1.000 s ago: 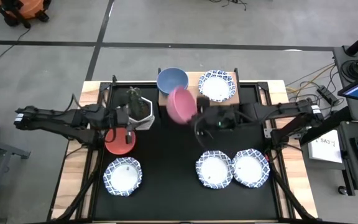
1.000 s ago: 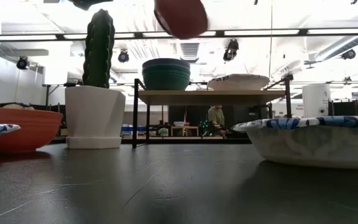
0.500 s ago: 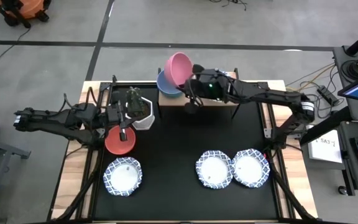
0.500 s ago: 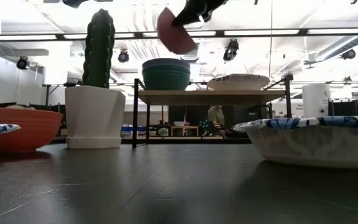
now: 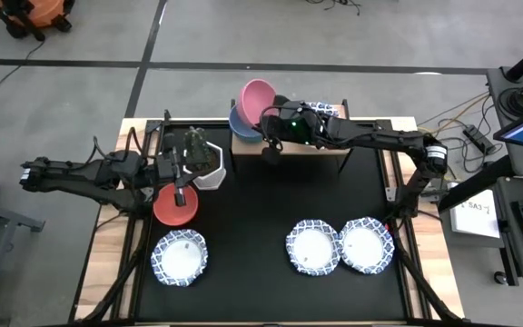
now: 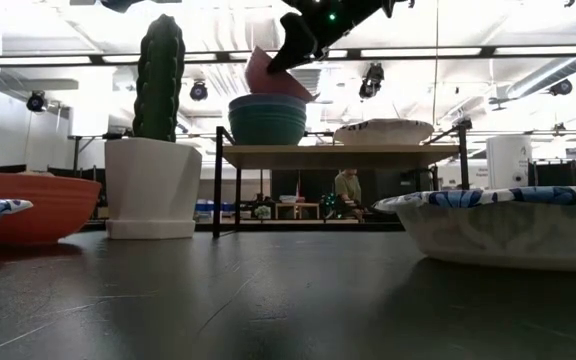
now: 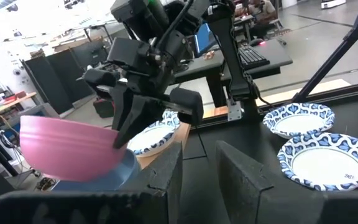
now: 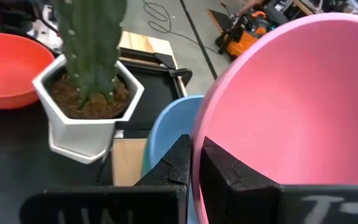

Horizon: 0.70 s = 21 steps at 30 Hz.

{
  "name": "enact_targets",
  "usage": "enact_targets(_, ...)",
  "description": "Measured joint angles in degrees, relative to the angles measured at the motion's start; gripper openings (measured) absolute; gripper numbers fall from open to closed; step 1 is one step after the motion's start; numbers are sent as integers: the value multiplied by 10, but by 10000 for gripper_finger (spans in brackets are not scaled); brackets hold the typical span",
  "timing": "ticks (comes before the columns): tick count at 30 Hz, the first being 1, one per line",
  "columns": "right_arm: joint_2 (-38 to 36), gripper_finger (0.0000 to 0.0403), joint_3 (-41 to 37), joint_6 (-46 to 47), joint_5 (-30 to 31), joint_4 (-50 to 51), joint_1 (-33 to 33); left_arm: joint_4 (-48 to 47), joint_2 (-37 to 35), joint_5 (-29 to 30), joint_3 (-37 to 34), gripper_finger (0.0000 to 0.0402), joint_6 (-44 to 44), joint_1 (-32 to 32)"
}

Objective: Place and stack bowls onto a shelf
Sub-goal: Stack the pink bowl on top of the blue bowls on the shelf

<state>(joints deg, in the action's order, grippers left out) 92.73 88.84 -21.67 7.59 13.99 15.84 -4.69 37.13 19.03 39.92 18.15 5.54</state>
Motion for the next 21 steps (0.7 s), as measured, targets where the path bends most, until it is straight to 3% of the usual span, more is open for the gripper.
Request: enact_targets(21,1,13,0,-4,14,-6,1,0,3,0,0,79,0,0)
